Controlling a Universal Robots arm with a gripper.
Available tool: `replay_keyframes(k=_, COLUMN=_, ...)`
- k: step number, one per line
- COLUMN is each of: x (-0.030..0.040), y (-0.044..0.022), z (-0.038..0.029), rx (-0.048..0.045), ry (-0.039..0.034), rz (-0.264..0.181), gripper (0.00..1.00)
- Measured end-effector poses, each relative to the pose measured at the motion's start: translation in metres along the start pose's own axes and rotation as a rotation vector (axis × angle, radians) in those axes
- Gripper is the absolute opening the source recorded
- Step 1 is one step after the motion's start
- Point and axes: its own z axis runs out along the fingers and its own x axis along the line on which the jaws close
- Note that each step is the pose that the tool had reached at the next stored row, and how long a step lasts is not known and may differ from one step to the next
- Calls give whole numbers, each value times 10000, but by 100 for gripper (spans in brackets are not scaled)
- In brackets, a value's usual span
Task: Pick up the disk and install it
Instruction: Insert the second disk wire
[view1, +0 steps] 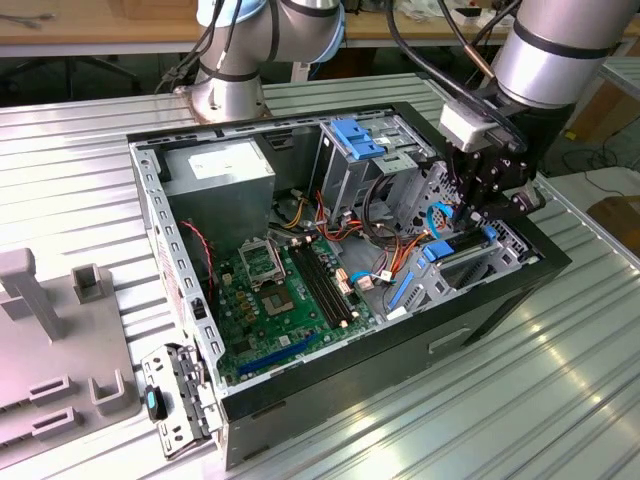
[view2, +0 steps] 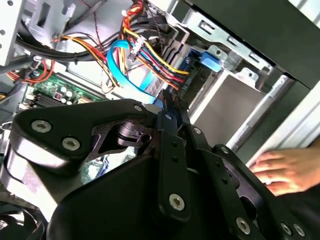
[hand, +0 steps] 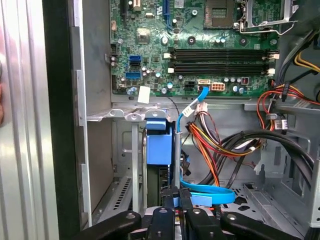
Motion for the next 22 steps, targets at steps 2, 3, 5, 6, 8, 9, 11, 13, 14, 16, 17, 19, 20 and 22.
replay_keyframes(k=2, x=25, y=2, z=9, rx=0, ry=-27, rz=5, gripper=16)
replay_keyframes(k=3, x=36, y=2, z=13, rx=0, ry=-30, rz=5, gripper=16)
replay_keyframes(k=5, x=44, y=2, z=14, rx=0, ry=-30, rz=5, gripper=16)
replay_keyframes(k=6, x=45, y=-3, z=15, rx=0, ry=-30, rz=3, gripper=16)
replay_keyframes(k=8, x=50, y=-23, z=25, rx=0, ry=-29, rz=5, gripper=16)
replay_keyframes(k=9, x=51, y=-23, z=27, rx=0, ry=-27, rz=5, gripper=16)
replay_keyframes(k=11, x=79, y=-22, z=39, rx=0, ry=-35, rz=5, gripper=16)
replay_keyframes(k=13, x=91, y=-21, z=55, rx=0, ry=-37, rz=6, gripper=16)
replay_keyframes(k=14, x=91, y=-23, z=61, rx=0, ry=-35, rz=5, gripper=16)
replay_keyframes(k=16, x=90, y=-38, z=75, rx=-1, ry=-36, rz=6, gripper=16)
replay_keyframes(k=17, x=89, y=-38, z=77, rx=-1, ry=-37, rz=7, gripper=16)
replay_keyframes(k=19, x=88, y=-39, z=78, rx=0, ry=-54, rz=8, gripper=16)
replay_keyframes(k=20, x=87, y=-39, z=78, rx=0, ry=-54, rz=8, gripper=16)
replay_keyframes(k=22, x=79, y=-39, z=78, rx=1, ry=-59, rz=7, gripper=16)
